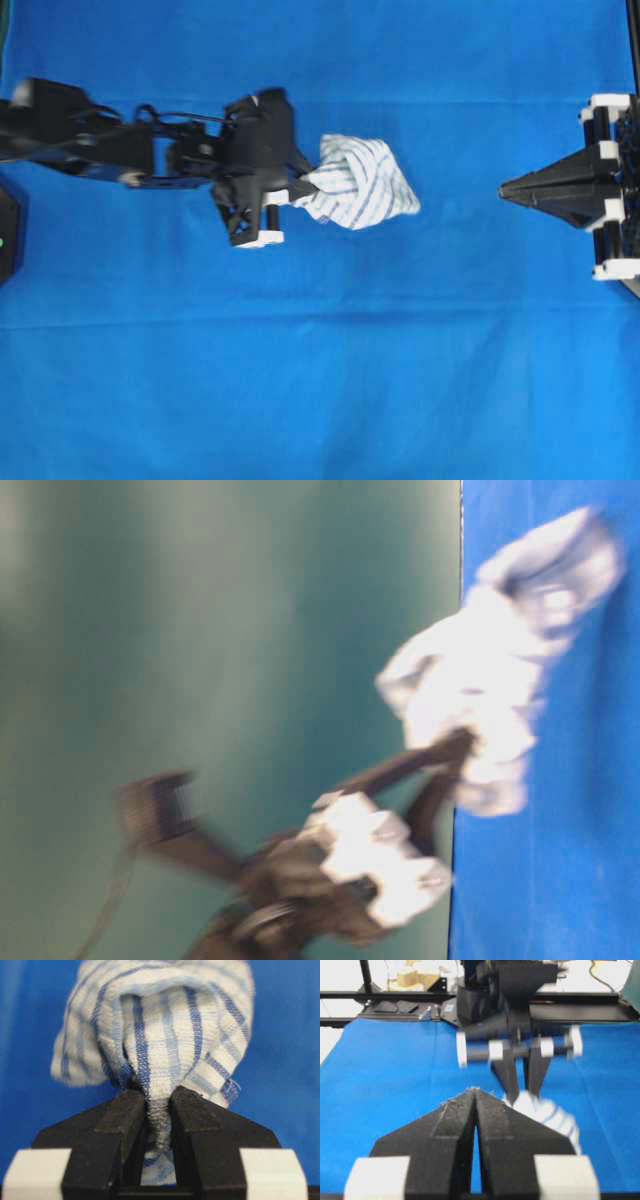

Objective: Hand over the towel.
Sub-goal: 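Close the left gripper on the towel's left edge and lift it, then hold the towel up with the left gripper toward the table center, then move the right gripper to the towel and grasp its right side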

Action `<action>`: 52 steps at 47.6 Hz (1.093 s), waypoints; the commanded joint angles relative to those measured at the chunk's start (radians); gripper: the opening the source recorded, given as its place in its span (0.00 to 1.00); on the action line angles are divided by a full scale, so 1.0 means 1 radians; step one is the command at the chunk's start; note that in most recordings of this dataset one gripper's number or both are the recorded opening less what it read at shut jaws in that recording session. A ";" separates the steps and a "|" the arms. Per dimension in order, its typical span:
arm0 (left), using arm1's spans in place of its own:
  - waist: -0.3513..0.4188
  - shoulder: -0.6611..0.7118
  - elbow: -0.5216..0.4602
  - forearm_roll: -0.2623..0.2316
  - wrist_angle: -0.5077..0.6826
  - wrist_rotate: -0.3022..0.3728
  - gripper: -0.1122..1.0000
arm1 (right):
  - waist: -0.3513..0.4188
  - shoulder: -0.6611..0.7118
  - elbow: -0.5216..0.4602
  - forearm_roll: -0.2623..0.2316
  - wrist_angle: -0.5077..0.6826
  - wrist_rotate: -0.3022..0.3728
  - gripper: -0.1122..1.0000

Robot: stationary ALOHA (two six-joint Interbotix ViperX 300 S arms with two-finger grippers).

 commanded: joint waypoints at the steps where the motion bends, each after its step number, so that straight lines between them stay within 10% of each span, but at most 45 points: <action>1: -0.014 -0.106 0.012 0.002 -0.037 0.002 0.18 | -0.002 0.006 -0.018 0.002 -0.006 0.000 0.10; 21: -0.080 -0.393 0.170 0.000 -0.244 0.000 0.18 | -0.003 0.020 -0.018 0.002 -0.011 -0.006 0.10; 46: -0.081 -0.408 0.184 0.000 -0.247 -0.003 0.18 | -0.003 0.170 -0.106 0.002 -0.064 0.005 0.11; 52: -0.081 -0.407 0.184 0.000 -0.247 -0.003 0.18 | -0.003 0.264 -0.187 0.002 -0.066 -0.006 0.38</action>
